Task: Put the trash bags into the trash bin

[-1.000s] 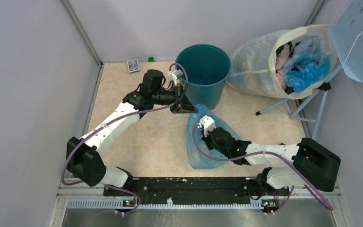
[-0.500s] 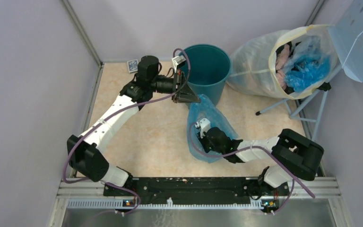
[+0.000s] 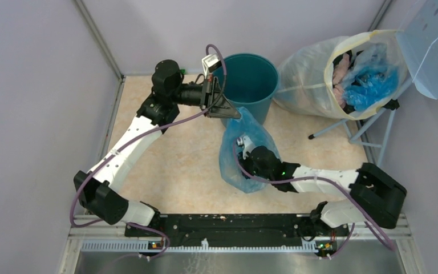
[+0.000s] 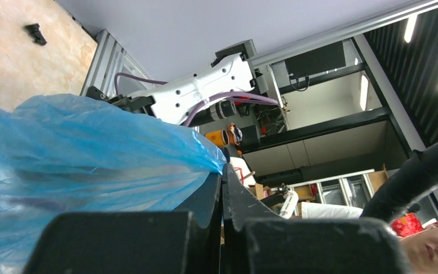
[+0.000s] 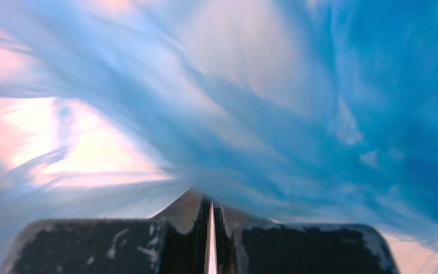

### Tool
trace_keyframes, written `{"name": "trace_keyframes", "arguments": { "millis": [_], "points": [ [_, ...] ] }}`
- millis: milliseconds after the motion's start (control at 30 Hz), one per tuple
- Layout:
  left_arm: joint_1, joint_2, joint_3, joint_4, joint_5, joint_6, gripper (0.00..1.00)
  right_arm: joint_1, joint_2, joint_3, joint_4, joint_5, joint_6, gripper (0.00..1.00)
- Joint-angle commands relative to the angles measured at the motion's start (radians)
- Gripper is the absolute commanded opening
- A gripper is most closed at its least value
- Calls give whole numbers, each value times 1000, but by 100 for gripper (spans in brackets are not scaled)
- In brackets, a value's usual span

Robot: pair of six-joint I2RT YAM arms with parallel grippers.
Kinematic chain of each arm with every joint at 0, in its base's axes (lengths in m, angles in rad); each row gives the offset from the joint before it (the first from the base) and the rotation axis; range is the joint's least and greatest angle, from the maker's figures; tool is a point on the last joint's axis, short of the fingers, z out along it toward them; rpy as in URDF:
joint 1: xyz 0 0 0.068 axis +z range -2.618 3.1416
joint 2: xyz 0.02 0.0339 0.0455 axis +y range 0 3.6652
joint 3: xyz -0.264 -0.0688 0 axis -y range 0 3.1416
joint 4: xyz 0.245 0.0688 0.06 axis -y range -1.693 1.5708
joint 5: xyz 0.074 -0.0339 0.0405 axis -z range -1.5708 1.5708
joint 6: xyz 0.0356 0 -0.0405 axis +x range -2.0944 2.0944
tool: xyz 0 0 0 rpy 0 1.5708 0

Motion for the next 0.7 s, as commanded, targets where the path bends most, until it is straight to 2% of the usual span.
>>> {"name": "trace_keyframes", "arguments": {
  "millis": [0, 133, 200, 400, 667],
  "points": [
    [-2, -32, 97, -29, 40, 98, 0, -1, -162, 160, -142, 138, -81, 0],
    [-1, -53, 130, 209, 74, -8, 0, -5, -175, 328, -272, 252, -132, 0],
    [-3, -61, 163, 266, 83, -46, 0, -8, -166, 439, -335, 281, -157, 0],
    [-3, -43, 335, 246, 85, -1, 0, -47, -117, 723, -454, 331, -190, 0],
    [13, 117, 640, 203, 32, 21, 0, -162, 14, 1042, -592, 203, -196, 0]
  ]
}}
